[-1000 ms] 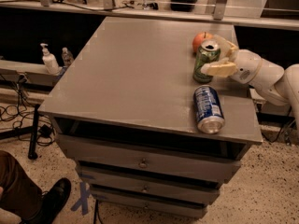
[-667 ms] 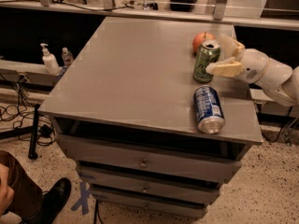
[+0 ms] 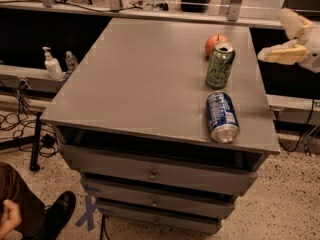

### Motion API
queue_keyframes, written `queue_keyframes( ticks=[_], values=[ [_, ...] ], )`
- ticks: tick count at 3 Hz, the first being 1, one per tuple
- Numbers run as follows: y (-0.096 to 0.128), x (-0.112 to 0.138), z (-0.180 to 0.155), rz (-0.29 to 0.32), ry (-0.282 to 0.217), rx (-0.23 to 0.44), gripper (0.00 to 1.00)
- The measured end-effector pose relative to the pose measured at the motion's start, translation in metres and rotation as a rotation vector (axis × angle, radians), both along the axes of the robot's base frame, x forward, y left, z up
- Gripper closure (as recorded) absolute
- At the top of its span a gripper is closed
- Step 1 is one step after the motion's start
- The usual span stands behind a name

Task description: Place green can upright

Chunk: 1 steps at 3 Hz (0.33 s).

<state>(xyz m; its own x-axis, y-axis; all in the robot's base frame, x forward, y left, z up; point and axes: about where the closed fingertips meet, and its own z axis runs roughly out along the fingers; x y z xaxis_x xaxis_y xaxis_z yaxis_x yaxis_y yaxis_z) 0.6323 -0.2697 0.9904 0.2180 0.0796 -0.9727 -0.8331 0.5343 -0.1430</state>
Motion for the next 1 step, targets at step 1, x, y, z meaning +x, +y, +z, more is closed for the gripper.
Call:
queue_keyframes(
  ticks=[1],
  values=[
    [-0.0049, 0.0001, 0.0083, -0.011, -0.013, 0.000, 0.00]
  ],
)
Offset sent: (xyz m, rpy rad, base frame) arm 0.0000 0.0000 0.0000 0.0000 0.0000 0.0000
